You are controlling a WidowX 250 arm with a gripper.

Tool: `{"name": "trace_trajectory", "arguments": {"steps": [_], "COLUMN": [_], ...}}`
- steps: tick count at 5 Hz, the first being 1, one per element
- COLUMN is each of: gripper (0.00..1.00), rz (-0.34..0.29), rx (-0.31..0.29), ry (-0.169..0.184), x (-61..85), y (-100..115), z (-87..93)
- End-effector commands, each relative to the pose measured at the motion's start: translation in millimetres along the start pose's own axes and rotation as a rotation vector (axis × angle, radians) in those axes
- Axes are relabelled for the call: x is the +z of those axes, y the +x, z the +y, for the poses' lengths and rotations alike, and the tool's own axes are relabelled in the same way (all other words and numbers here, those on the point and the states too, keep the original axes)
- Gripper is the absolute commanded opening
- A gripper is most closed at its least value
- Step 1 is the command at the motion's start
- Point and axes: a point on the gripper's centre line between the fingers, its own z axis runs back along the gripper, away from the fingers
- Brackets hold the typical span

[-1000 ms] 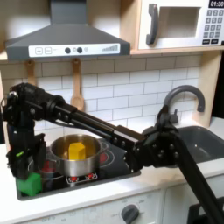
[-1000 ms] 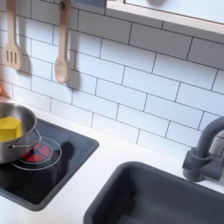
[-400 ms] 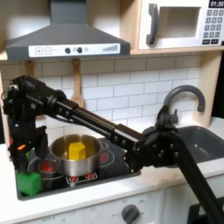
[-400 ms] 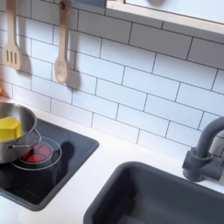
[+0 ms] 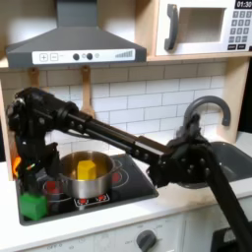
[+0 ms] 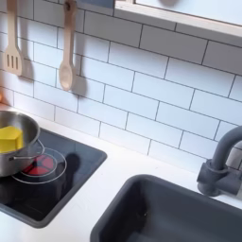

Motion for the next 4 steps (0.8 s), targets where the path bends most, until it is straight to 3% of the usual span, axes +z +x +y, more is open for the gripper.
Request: {"name": "trace_trajectory", "arguments": {"steps": [1, 3, 4], "gripper": [1.00, 1.00, 1.00], "rz": [-0.011, -0.026, 0.000], "rx": [-0.029, -0.045, -0.059], "ry": [-0.017, -0.039, -0.040], "x": [7.2, 15.0, 4.3], "y": [-6.8, -14.9, -17.6], "z": [-18.4, -29.6, -35.0]}}
